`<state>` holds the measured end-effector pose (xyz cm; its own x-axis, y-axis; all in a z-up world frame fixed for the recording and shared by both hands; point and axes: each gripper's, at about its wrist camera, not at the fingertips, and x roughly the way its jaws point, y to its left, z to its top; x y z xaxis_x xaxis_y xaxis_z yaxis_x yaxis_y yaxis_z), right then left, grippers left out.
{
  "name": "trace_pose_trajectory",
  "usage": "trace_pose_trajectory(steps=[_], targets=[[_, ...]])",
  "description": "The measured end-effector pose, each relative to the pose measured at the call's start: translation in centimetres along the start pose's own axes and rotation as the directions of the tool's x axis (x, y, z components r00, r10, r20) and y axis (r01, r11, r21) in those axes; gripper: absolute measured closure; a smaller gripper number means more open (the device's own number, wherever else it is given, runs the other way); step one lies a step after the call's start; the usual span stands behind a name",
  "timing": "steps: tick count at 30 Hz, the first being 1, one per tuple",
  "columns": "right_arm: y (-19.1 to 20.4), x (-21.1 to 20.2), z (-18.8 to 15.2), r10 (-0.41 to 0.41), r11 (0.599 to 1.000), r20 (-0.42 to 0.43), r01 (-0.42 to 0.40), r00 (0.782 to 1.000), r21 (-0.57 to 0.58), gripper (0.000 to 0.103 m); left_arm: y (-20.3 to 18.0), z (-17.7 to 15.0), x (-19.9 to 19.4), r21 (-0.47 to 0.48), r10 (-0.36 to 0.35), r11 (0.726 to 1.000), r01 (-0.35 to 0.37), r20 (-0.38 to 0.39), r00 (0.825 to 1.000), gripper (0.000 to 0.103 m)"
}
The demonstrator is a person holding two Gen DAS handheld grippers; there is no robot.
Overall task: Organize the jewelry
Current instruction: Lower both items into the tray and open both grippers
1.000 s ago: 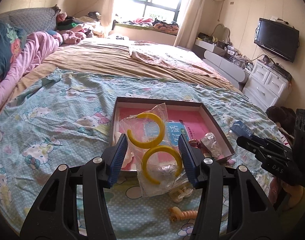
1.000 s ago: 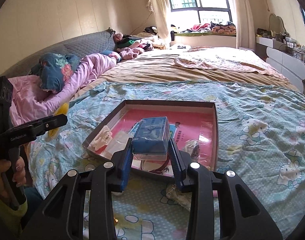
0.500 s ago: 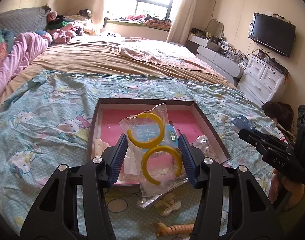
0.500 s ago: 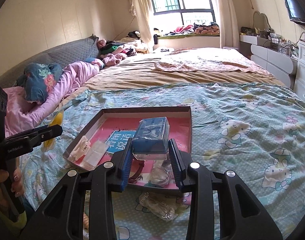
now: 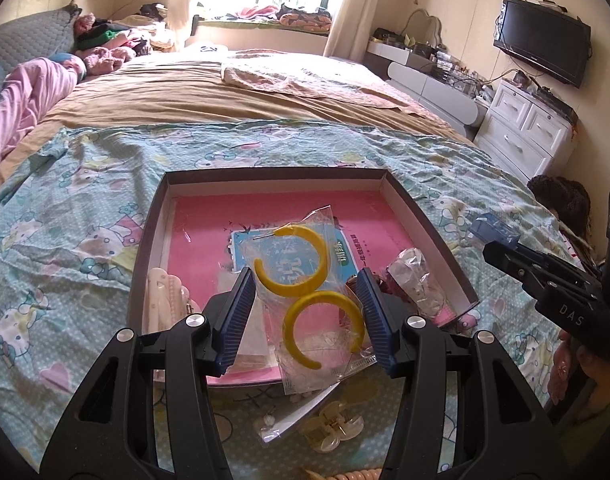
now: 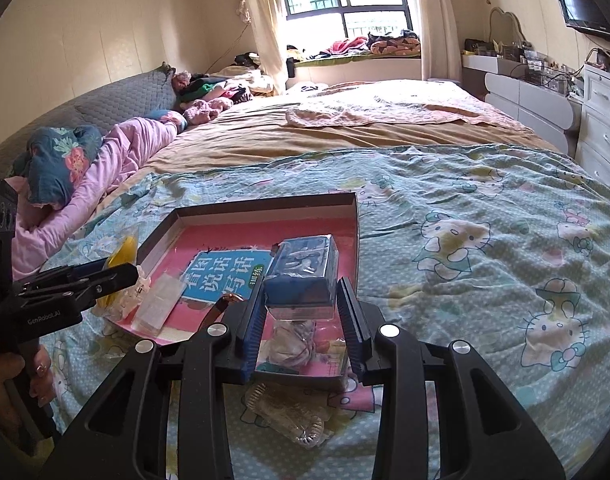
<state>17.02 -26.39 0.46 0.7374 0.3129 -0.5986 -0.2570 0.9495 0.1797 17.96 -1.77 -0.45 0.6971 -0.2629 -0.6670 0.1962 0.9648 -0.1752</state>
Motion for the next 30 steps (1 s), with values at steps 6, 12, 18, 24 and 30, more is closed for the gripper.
trace_pose_trajectory(steps=[6,12,18,24,30], targets=[[-0.2,1.1,-0.7,-0.008,1.000,-0.026,0.008,1.000,0.008,0.069,0.2,-0.4,1.5,-0.002,0.001,1.000,-0.001,-0.025,1.000,0.059],[-0.4,2.2,-1.2,-0.021,1.000,-0.047,0.021,0.999,0.003,0.069,1.1,-0.9,2.8,-0.021,0.006,1.000,-0.007,-0.043,0.999,0.059],[-0.3,3.6,-1.7,-0.047,0.999,-0.073,0.047,0.996,-0.004,0.069,1.2,-1.2,3.8,-0.012,-0.005,1.000,0.005,-0.063,0.998,0.059],[-0.1,4.1,-2.1,-0.050,0.999,-0.084,0.050,0.995,-0.012,0.069,1.2,-1.4,4.3,-0.008,-0.008,1.000,0.008,-0.077,0.997,0.058],[0.2,4.4,-2.2,-0.055,0.998,-0.093,0.054,0.994,-0.015,0.069,1.6,-1.5,4.5,-0.017,-0.010,1.000,0.009,-0.084,0.996,0.058]])
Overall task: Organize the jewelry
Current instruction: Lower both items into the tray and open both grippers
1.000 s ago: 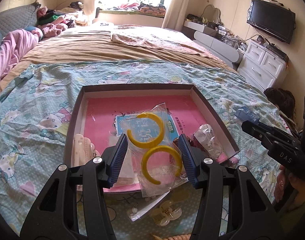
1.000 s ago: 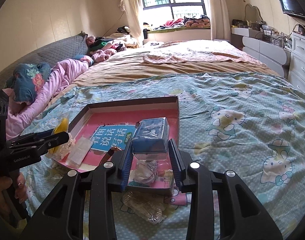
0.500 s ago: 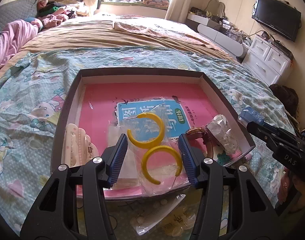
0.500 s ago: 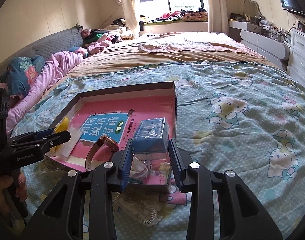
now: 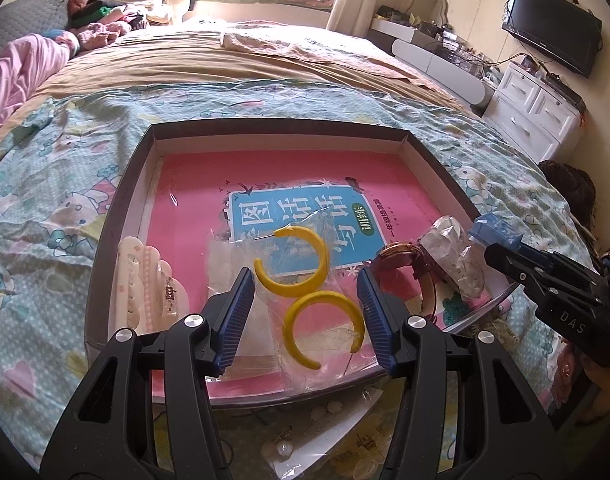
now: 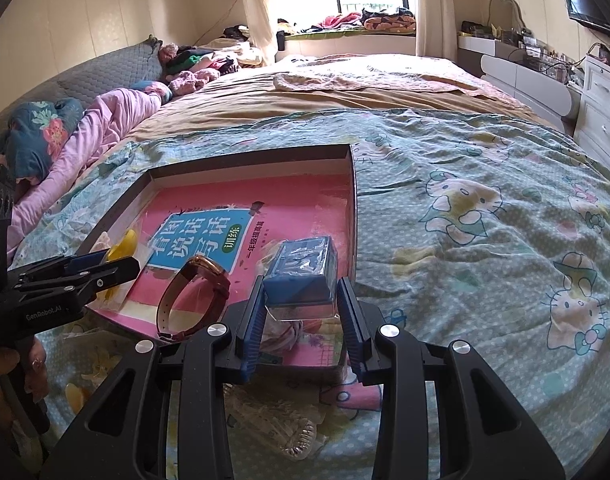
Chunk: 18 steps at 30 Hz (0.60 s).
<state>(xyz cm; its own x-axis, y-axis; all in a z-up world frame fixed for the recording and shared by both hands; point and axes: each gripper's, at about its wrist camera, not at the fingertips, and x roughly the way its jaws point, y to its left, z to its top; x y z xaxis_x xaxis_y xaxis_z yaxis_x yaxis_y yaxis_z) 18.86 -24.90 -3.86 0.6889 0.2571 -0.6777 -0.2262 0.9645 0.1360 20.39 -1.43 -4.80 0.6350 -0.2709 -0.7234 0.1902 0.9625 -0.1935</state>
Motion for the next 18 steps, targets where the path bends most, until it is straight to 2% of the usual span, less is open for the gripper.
trace_pose_trajectory(steps=[8,12,18], targets=[[0.21,0.09,-0.19,-0.007,1.000,-0.013,0.007,1.000,-0.001,0.069,-0.01,-0.13,0.12,0.001,-0.002,1.000,0.002,-0.006,1.000,0.058],[0.36,-0.18,-0.26,0.003,1.000,-0.021,-0.003,1.000,-0.002,0.061,-0.01,-0.17,0.23,0.003,-0.003,1.000,0.003,-0.010,1.000,0.058],[0.60,-0.43,-0.27,0.008,1.000,-0.018,-0.008,1.000,-0.005,0.057,-0.11,-0.27,0.27,0.008,-0.003,1.000,0.003,-0.014,1.000,0.057]])
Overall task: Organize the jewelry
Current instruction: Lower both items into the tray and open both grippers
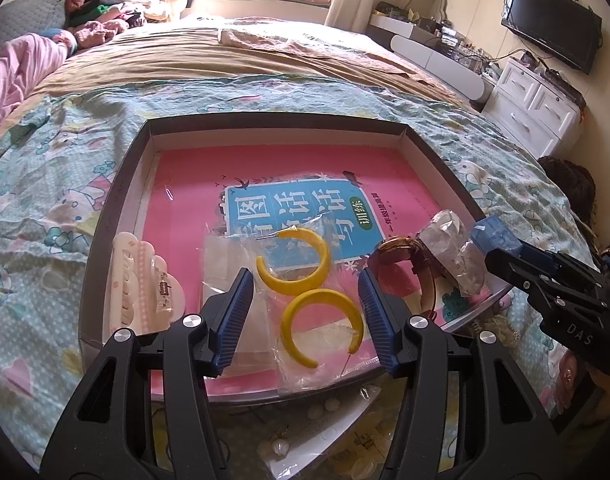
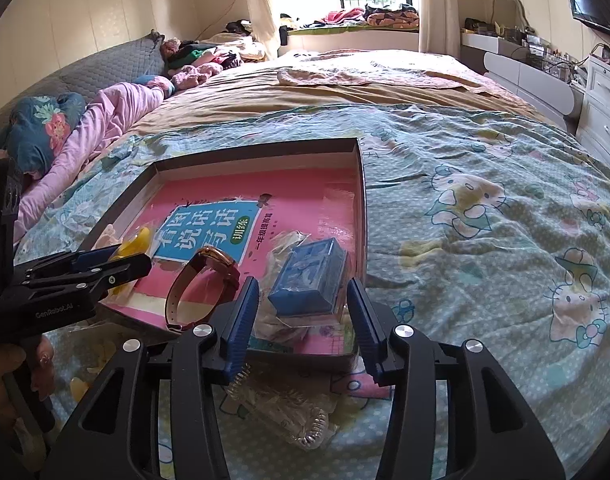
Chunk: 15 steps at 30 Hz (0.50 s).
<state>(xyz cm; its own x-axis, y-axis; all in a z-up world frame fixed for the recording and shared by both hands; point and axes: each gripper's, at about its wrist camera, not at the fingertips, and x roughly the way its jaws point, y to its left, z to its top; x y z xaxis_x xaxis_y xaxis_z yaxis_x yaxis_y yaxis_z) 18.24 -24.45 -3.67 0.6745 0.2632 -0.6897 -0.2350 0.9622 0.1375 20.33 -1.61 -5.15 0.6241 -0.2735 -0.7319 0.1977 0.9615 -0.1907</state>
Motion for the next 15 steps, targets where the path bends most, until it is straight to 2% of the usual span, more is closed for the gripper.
trace_pose_trajectory(steps=[2,4,8,11,14,15], targets=[[0.1,-0.2,0.0,0.002,1.000,0.005,-0.002,1.000,-0.001,0.054,0.0,0.0,0.0,0.001,0.002,1.000,-0.002,0.000,1.000,0.056],[0.1,-0.5,0.1,-0.007,1.000,0.012,0.007,1.000,-0.004,0.047,0.0,0.0,-0.1,0.000,0.001,1.000,-0.001,0.002,1.000,0.049],[-0.2,-0.9,0.1,-0.008,1.000,0.016,0.008,1.000,0.005,0.045,0.0,0.0,-0.4,-0.002,0.003,1.000,-0.003,0.008,1.000,0.048],[-0.3,-1.4,0.1,-0.008,1.000,0.025,0.007,1.000,0.015,0.039,0.0,0.0,-0.8,-0.011,0.004,1.000,-0.004,0.014,1.000,0.044],[-0.6,-2.0,0.2,-0.005,1.000,0.040,0.004,0.999,0.023,0.033,0.0,0.1,-1.5,-0.021,0.006,1.000,-0.006,0.025,1.000,0.035],[-0.6,-2.3,0.3,-0.003,1.000,0.044,0.002,0.999,0.026,0.031,0.0,0.2,-1.7,-0.024,0.012,1.000,-0.012,0.028,1.000,0.028]])
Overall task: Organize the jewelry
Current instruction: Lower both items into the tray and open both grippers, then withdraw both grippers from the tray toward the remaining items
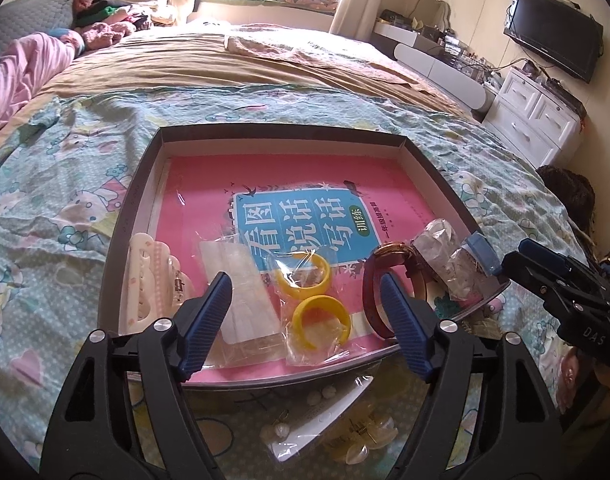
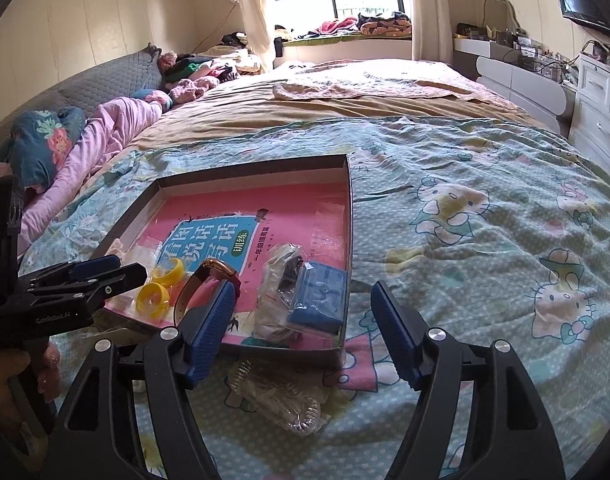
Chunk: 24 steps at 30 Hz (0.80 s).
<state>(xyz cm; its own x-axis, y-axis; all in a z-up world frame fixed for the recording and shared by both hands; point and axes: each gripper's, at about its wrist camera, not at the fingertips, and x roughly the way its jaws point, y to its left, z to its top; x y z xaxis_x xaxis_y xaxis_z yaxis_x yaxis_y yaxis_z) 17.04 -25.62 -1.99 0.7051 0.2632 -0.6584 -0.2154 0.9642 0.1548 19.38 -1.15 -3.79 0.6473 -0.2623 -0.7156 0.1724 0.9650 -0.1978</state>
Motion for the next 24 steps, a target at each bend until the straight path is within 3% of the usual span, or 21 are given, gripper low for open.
trace_pose_trajectory(steps=[6,24], targets=[[0.1,-1.6,0.3,0.009,1.000,0.032,-0.009,0.999,0.008,0.022,0.4,0.2,-1.8,-0.032,0.021,0.999,-0.020,0.021,1.000,0.009],[1.3,-6.2,1.2,0.049,0.999,0.111,-0.047,0.993,-0.028,0.022,2.1,0.6,-8.8,-0.101,0.057,0.994,-0.043,0.141,0.988,0.009]])
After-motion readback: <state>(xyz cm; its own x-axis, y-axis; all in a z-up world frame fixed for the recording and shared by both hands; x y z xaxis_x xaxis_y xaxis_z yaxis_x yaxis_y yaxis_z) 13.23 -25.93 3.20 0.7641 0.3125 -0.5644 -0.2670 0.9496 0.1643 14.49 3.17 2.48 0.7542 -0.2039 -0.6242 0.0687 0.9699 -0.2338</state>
